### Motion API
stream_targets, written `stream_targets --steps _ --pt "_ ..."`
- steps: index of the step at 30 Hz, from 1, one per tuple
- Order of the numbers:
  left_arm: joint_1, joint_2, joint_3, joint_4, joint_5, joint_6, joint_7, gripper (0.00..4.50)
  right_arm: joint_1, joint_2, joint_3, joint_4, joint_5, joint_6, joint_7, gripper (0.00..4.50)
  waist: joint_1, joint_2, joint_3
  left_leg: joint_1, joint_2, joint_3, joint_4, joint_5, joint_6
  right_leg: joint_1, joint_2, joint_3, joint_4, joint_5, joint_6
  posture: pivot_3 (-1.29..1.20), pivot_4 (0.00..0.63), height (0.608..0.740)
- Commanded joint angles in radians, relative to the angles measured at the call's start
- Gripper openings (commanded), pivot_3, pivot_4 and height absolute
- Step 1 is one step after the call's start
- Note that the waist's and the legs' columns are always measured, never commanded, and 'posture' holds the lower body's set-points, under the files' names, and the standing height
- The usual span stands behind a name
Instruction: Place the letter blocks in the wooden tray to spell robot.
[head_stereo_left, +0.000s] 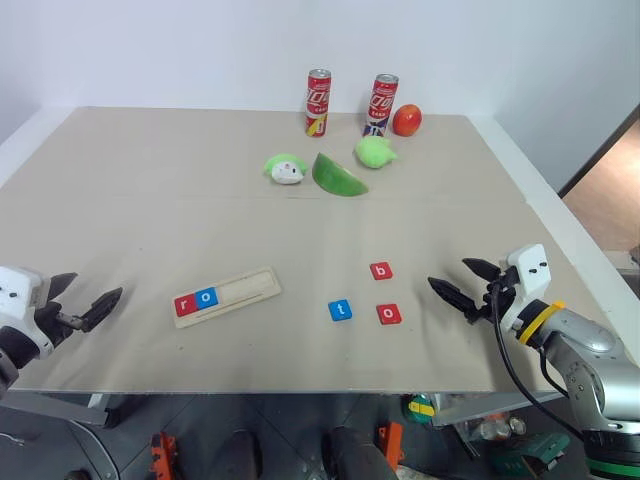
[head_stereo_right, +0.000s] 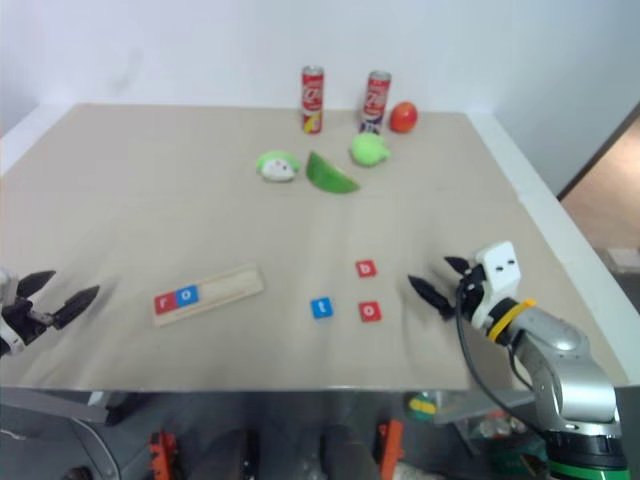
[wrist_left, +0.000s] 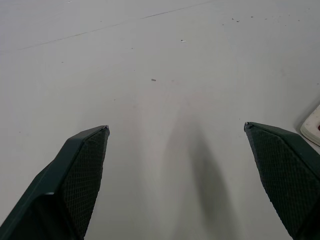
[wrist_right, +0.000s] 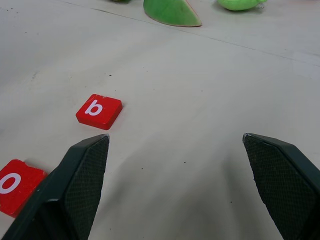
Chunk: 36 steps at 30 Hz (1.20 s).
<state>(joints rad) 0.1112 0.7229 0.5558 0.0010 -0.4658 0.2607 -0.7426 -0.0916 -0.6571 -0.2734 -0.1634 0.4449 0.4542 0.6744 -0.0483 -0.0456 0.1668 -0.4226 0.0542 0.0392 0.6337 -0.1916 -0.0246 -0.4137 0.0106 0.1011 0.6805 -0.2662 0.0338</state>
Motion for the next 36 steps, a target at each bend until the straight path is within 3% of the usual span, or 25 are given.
stream_targets --steps 1,15,21,29,36 --pt "-0.025 0.005 0.001 0.002 0.008 -0.035 -0.001 4.5 -0.016 -0.026 -0.014 -0.004 0.004 -0.002 0.019 4.41 0.0 0.0 0.0 0.0 0.0 0.0 0.0 0.0 0.0 0.0 0.0 0.0 0.0 0.0 0.0 0.0 0.15 0.74" --pt "-0.097 0.017 -0.063 -0.049 -0.019 -0.005 -0.048 4.5 -0.052 -0.027 -0.018 -0.001 0.034 0.026 0.054 4.41 0.0 0.0 0.0 0.0 0.0 0.0 0.0 0.0 0.0 0.0 0.001 0.0 0.0 0.003 0.004 0.0 0.15 0.74" --pt "-0.171 0.117 -0.227 -0.188 -0.073 0.101 -0.232 4.5 -0.183 -0.04 0.087 -0.019 0.099 0.064 0.216 4.41 0.0 0.0 0.0 0.0 0.0 0.001 0.001 0.0 0.001 0.001 0.001 0.0 0.0 0.003 0.002 0.0 0.15 0.74" --pt "-0.313 0.172 -0.449 -0.05 0.072 0.027 -0.381 4.5 -0.309 -0.024 0.275 0.047 0.046 -0.005 0.398 4.41 -0.001 0.002 0.001 -0.002 -0.001 0.0 -0.001 0.0 0.001 -0.002 0.002 -0.001 0.0 0.002 0.004 0.0 0.15 0.74" --pt "-0.47 0.125 -0.56 0.098 0.149 -0.019 -0.433 4.5 -0.437 0.04 0.361 0.168 -0.031 -0.094 0.437 4.41 0.001 0.002 0.001 -0.004 -0.002 -0.001 0.001 0.0 0.001 -0.003 0.003 -0.002 0.001 0.003 0.004 0.0 0.15 0.74"
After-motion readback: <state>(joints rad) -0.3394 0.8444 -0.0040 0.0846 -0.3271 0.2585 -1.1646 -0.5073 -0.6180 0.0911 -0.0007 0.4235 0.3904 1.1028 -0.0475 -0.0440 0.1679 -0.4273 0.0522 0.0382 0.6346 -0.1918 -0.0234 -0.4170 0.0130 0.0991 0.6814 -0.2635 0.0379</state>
